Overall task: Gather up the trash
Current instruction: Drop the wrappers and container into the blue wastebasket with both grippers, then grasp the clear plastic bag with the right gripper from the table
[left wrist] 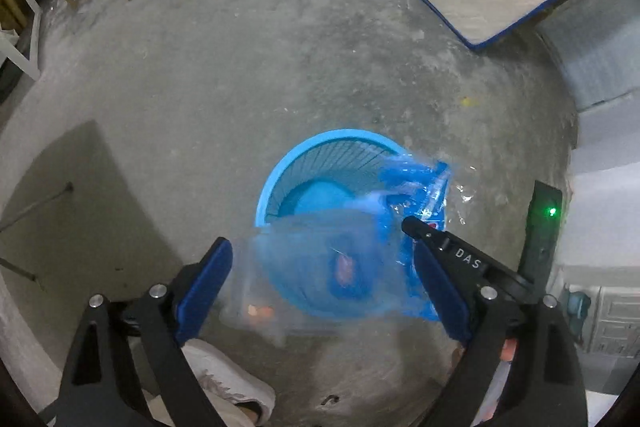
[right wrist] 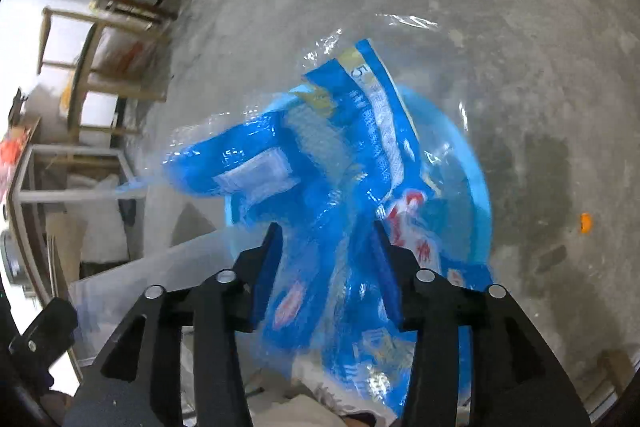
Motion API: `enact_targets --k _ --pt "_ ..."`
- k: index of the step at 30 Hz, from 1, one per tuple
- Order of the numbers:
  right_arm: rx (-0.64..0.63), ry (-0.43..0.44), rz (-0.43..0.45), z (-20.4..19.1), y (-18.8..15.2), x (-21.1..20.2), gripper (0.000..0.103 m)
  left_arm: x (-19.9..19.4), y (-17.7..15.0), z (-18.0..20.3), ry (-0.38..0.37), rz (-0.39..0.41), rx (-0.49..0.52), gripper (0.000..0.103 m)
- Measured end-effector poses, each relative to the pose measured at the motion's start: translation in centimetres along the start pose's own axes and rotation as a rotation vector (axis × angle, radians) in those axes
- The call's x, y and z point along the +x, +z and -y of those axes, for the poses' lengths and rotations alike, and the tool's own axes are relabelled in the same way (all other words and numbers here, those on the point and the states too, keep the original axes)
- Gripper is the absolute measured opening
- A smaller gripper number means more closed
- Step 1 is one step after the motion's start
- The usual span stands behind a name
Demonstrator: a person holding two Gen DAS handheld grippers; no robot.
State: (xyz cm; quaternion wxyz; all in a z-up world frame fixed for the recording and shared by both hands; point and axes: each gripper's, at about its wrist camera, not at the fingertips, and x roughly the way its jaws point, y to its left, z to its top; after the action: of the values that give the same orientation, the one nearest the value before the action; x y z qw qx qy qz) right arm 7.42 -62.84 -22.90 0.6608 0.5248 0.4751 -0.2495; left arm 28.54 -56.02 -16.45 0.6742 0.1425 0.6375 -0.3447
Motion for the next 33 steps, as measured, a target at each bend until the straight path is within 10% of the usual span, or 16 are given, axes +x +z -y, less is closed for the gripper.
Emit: enact_targets --k 9,15,20,25,33 --pt "0.019 0.015 0.073 1.3 -0.6 -2.6 0.054 -1.1 -1.0 0.7 -0.052 0.002 0.028 0.096" --pt "-0.060 0.088 0.138 0.4 -2.3 -6.1 0.054 -9.5 -4.1 0.7 -0.070 0.147 0.098 0.096" --pt "-0.209 0.104 0.205 -1.6 -6.6 -10.9 0.067 -20.5 -11.2 -0.7 -0.057 0.396 0.103 0.096" --pt "-0.388 -0.058 0.260 -4.5 -11.7 -14.2 0.085 -26.8 -20.4 -3.3 0.035 0.587 0.096 0.096" --pt "-0.732 -0.197 0.464 -13.1 -19.8 -17.4 0.095 -30.7 -33.2 -10.6 0.181 0.654 -0.006 0.097"
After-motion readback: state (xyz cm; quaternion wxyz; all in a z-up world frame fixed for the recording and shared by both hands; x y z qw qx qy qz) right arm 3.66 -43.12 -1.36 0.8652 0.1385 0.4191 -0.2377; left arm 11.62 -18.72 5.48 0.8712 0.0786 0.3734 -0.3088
